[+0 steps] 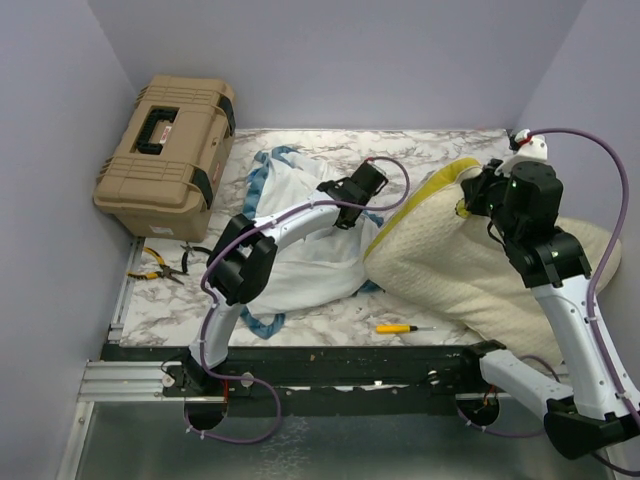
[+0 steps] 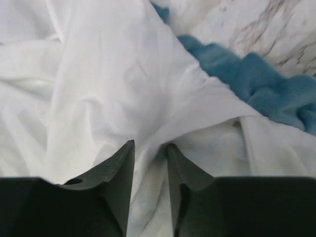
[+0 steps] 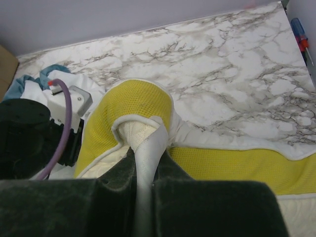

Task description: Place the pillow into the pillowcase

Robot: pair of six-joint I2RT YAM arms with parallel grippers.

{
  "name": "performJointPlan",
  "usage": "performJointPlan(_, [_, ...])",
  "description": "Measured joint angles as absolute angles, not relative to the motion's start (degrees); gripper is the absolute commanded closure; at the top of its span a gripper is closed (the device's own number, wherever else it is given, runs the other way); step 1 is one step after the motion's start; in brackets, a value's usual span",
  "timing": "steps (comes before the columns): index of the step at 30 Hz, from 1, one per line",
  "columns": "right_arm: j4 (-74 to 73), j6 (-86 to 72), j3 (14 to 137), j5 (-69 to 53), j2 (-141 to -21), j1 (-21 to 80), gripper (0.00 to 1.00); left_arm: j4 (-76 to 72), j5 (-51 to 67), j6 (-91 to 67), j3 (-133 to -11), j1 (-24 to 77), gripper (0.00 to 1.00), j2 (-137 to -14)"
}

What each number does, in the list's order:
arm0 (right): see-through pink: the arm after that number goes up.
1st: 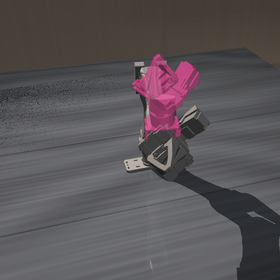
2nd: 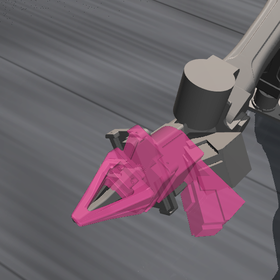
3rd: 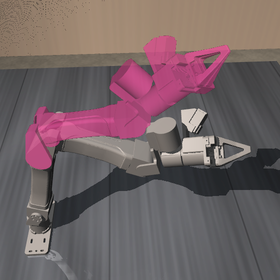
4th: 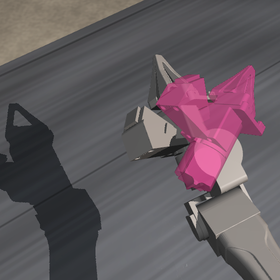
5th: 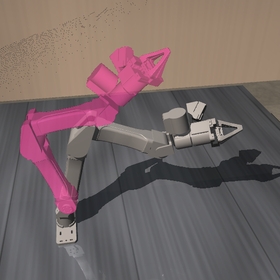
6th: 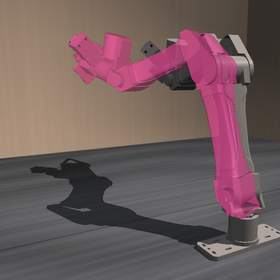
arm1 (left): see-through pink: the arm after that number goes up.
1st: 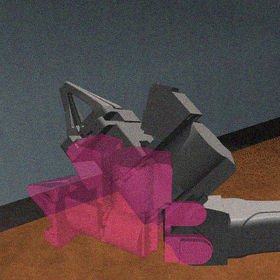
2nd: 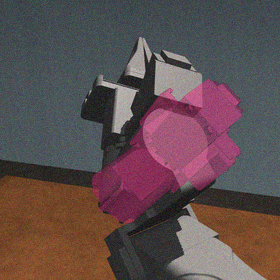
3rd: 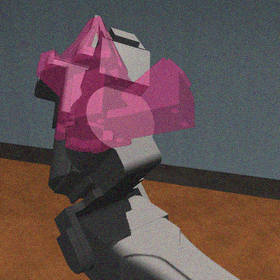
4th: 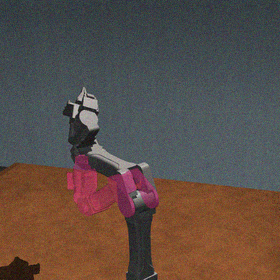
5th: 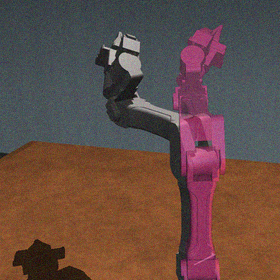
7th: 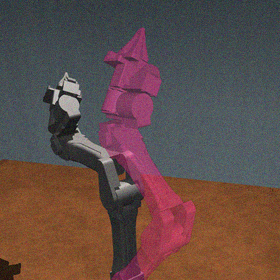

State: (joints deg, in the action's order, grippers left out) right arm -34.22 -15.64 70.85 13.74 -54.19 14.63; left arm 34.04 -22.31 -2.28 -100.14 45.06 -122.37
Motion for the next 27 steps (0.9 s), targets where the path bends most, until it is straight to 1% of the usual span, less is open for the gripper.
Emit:
performJointPlan(1, [-34.2,-15.6,70.8,13.6,-54.2,14.6,1.00,34.0,-22.4,-2.4,-101.7,44.9,0.73,-122.4])
performJointPlan(4, [-34.3,-15.4,70.8,13.1,-54.2,14.6,1.00,34.0,-22.4,-2.7,-106.2,44.6,0.86,-122.5])
performJointPlan(6, [-34.3,-15.3,70.8,12.6,-54.2,14.6,1.00,33.9,-22.0,-3.0,-108.6,44.0,0.97,-122.5])
performJointPlan(7, [-34.3,-15.1,70.8,12.3,-54.3,14.6,1.00,33.9,-21.8,-3.2,-109.3,43.8,0.99,-122.4])
performJointPlan(12, [-34.2,-14.9,71.2,10.6,-56.3,14.6,1.00,34.0,-18.0,-7.1,-111.7,40.4,1.00,-121.3])
performJointPlan(13, [-34.2,-14.9,71.5,10.2,-57.0,14.6,1.00,34.0,-17.1,-8.2,-111.9,39.4,0.93,-121.0])
performJointPlan(14, [-34.2,-14.8,71.8,9.8,-57.8,14.6,1.00,34.0,-15.7,-9.6,-112.0,37.9,0.84,-120.4])
performJointPlan(16, [-34.0,-14.7,72.4,9.0,-59.5,14.6,1.00,34.0,-14.0,-11.4,-112.0,35.7,0.62,-119.4])
performJointPlan(17, [-34.0,-14.7,72.8,8.6,-60.2,14.6,1.00,34.1,-13.2,-12.2,-112.0,34.4,0.53,-118.7])
performJointPlan(19, [-34.0,-14.7,73.1,7.8,-61.4,14.6,1.00,34.3,-12.5,-12.9,-111.4,32.2,0.39,-117.2])
performJointPlan(20, [-34.0,-14.8,73.2,7.4,-61.8,14.6,1.00,34.5,-12.4,-13.3,-110.8,31.5,0.35,-116.4])
performJointPlan(23, [-34.0,-15.0,73.2,6.1,-62.5,14.6,1.00,36.0,-12.3,-13.5,-105.7,29.8,0.26,-112.3])
performJointPlan(25, [-34.0,-15.2,73.2,5.4,-62.7,14.6,1.00,36.9,-12.3,-13.5,-101.1,28.8,0.22,-109.8])
performJointPlan(27, [-34.0,-15.4,73.2,4.7,-62.8,14.6,1.00,38.7,-12.3,-13.5,-95.6,27.9,0.20,-107.4])
